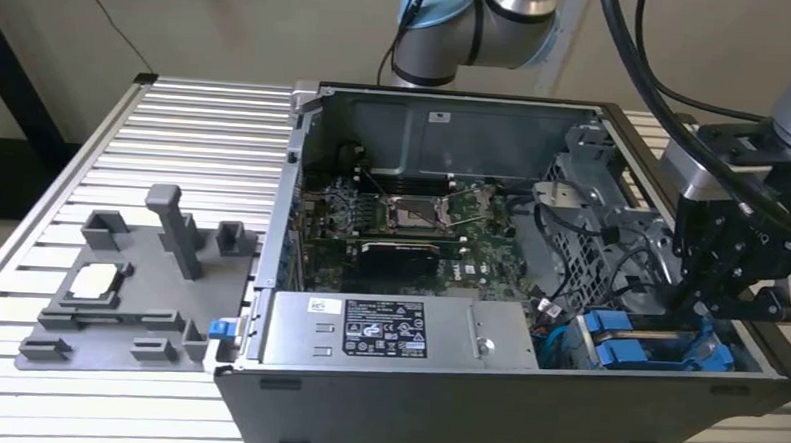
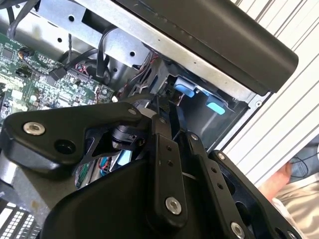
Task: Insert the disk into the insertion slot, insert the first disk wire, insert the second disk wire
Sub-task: 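Insert the first disk wire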
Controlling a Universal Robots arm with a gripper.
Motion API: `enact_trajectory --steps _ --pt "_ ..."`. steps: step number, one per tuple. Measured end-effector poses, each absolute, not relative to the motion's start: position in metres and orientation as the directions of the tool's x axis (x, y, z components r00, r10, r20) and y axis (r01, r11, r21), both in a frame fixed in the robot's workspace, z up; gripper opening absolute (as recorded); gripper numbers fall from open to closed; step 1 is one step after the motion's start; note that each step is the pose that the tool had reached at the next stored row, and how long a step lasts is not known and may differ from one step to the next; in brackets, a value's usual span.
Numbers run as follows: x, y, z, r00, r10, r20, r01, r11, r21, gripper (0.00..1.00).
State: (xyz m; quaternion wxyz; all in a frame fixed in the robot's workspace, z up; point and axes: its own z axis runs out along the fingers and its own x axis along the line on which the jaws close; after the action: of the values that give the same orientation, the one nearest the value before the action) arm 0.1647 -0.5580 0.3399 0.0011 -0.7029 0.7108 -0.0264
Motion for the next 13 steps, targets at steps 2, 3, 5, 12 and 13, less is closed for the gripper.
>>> enact_trajectory --steps 2,3,5,12,13 --pt "0.1647 -0.5578 0.3399 -0.012 -0.999 0.035 -0.999 0.01 -0.039 0.19" --pt "0.1647 -0.5577 0.3404 -0.012 -0.999 0.035 -0.999 0.01 -0.039 0.19" --pt "0.1647 -0.5575 0.3422 -0.012 -0.999 0.035 -0.999 0.01 -0.039 0.19" --pt "0.1648 -0.5549 0.3413 -0.012 -0.999 0.035 -0.999 0.01 -0.044 0.19" --pt "0.1647 -0.5549 0.3407 -0.012 -0.999 0.035 -0.999 0.01 -0.045 0.19"
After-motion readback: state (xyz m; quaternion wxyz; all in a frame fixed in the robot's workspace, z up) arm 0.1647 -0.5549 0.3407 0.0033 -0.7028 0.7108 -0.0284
